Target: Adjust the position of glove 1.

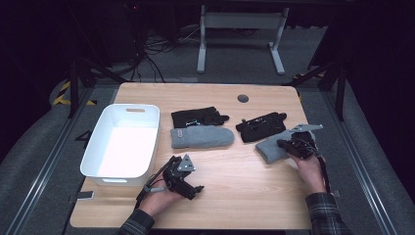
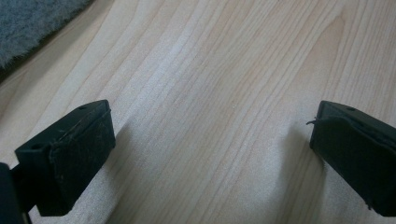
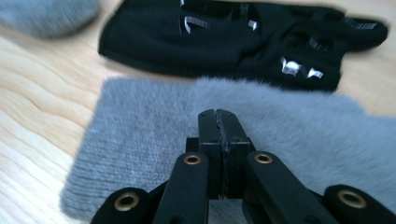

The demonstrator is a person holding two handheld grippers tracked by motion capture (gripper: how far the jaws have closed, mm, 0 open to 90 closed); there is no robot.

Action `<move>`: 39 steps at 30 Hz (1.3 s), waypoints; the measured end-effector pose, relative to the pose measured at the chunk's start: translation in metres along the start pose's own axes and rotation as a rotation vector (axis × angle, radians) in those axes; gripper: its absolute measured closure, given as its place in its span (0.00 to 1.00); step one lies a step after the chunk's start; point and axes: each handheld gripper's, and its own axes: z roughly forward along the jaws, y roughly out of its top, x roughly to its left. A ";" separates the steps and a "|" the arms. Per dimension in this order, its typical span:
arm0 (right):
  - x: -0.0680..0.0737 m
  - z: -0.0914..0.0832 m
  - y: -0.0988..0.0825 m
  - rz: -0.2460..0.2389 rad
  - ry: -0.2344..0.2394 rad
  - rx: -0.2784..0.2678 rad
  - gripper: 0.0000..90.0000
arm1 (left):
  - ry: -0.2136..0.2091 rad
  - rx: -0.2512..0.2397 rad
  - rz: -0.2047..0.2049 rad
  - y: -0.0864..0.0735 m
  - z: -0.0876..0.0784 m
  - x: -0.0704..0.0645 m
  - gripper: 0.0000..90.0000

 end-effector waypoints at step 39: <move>0.058 -0.014 -0.024 -0.116 0.171 0.040 1.00 | -0.002 0.001 0.000 0.000 0.000 0.000 0.01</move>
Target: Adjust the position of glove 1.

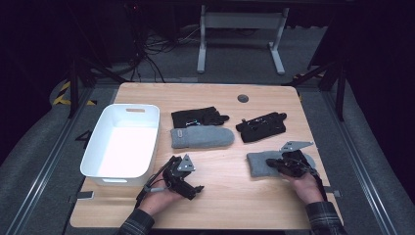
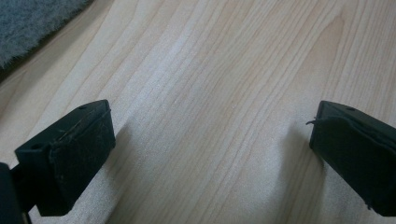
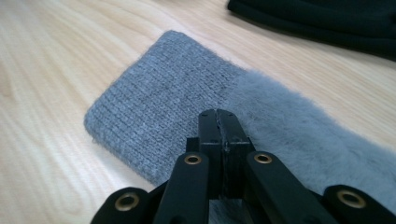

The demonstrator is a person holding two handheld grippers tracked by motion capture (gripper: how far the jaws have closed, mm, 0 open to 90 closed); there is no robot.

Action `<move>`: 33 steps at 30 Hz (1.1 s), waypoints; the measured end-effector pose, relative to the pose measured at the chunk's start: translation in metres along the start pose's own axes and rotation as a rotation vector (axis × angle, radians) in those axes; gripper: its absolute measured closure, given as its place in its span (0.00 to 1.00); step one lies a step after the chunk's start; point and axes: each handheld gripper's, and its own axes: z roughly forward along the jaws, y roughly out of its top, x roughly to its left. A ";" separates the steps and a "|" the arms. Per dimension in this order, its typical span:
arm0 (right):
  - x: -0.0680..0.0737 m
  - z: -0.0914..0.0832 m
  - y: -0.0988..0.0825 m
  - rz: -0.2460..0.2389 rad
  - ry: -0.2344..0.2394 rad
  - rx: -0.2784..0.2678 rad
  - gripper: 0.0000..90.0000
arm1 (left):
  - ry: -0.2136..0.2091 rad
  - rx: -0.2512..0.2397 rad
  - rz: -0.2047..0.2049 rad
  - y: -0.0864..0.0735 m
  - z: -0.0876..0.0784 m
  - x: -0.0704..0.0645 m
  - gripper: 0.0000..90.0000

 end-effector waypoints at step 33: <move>0.083 0.019 0.014 -0.216 0.230 0.020 1.00 | 0.000 -0.001 -0.001 0.000 0.000 0.000 0.01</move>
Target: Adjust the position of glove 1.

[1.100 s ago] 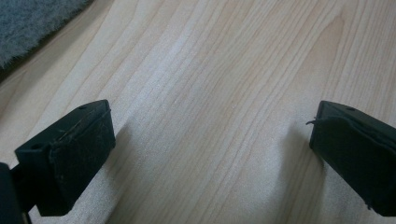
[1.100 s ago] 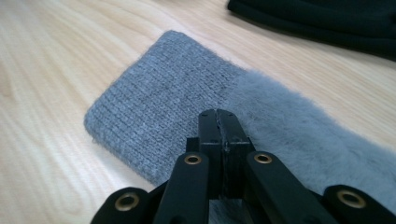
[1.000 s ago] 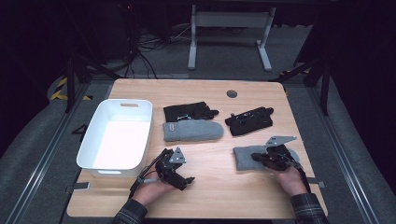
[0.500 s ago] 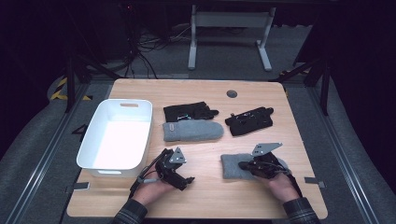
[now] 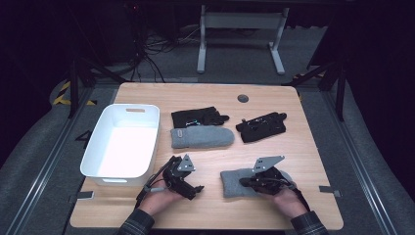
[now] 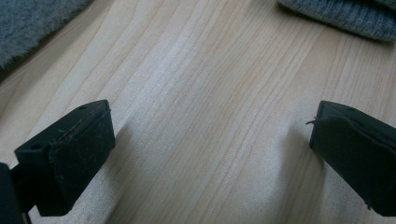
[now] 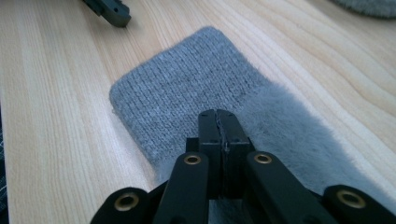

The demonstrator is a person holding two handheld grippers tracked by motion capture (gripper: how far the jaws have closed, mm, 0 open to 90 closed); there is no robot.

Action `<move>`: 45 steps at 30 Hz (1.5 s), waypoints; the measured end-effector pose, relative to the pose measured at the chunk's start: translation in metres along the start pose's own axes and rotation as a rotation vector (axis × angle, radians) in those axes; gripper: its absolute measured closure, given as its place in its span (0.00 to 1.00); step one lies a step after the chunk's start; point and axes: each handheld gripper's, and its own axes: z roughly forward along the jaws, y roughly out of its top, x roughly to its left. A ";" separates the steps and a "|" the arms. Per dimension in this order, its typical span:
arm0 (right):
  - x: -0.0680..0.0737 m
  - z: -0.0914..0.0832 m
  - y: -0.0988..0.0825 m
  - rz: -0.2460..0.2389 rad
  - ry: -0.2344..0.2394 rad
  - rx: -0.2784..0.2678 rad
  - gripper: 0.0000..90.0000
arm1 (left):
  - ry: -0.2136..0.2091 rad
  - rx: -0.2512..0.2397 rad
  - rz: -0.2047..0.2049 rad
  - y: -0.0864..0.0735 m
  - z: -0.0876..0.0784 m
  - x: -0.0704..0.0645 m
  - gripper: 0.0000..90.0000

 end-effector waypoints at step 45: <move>-0.073 -0.033 -0.032 0.136 -0.248 0.014 1.00 | -0.003 0.000 -0.001 0.000 0.000 0.000 0.00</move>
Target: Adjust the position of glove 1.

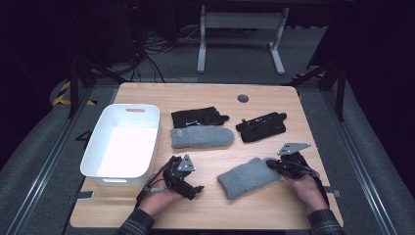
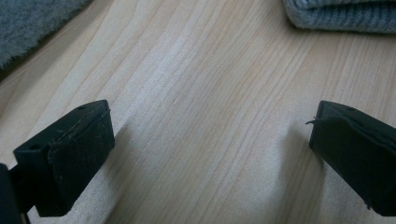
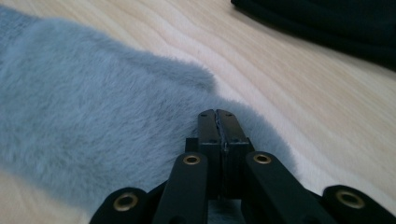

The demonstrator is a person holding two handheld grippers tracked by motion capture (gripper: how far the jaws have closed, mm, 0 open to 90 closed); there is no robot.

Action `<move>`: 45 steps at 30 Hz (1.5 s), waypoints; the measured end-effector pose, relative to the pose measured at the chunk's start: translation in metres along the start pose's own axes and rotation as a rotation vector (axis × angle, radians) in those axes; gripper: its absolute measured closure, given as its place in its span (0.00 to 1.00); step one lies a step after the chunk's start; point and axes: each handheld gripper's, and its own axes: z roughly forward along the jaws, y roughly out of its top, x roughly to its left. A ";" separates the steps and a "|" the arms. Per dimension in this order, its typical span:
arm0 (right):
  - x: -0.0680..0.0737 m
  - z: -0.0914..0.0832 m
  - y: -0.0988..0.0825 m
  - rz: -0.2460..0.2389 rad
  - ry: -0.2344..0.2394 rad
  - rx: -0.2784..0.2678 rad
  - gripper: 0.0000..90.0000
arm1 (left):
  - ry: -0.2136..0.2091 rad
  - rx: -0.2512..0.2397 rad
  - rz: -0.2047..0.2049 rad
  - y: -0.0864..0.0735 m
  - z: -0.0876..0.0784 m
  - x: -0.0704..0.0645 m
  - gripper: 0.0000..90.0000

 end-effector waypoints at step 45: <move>-0.011 -0.029 -0.069 0.167 -0.163 -0.083 0.11 | 0.013 0.002 -0.014 0.004 -0.009 0.002 0.23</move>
